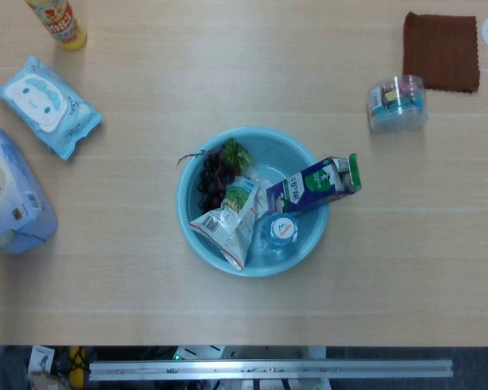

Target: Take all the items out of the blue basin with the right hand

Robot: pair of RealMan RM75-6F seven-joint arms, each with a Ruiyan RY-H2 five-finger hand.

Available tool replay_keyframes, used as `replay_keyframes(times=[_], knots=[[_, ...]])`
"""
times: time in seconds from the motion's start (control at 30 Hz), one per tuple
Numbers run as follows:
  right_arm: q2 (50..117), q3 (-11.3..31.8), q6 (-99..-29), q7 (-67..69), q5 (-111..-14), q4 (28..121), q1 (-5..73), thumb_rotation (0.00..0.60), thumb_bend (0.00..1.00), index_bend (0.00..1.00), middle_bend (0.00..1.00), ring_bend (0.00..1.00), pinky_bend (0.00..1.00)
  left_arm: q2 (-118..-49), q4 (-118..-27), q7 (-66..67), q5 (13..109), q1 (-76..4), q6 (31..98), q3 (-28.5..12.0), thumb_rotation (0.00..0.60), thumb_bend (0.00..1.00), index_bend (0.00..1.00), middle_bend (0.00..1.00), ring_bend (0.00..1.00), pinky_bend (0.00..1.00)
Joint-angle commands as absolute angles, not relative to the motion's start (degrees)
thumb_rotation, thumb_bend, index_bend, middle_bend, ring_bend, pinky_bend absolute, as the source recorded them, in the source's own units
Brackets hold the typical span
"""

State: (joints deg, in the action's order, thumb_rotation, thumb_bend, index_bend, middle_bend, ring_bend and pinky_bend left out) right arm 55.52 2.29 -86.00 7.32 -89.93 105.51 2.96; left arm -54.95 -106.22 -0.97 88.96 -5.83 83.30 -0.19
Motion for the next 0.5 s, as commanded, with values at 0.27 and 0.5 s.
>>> replay_keyframes(times=[0.27, 0.5], knots=[[54.7, 3.3, -83.5, 4.5, -91.3, 108.7, 5.7, 0.6, 0.09, 0.37, 0.38, 0.39, 0.57, -54.4, -105.5, -2.2, 89.5, -5.0, 84.5, 0.2, 0.6, 0.05, 0.1, 0.16, 0.12, 0.17], [52.9, 5.7, -76.8, 0.0, -90.7, 114.8, 11.3, 0.6, 0.07, 0.36, 0.37, 0.39, 0.57, -54.0, -105.1, -3.3, 89.9, -4.6, 85.0, 0.4, 0.6, 0.05, 0.1, 0.16, 0.12, 0.17]])
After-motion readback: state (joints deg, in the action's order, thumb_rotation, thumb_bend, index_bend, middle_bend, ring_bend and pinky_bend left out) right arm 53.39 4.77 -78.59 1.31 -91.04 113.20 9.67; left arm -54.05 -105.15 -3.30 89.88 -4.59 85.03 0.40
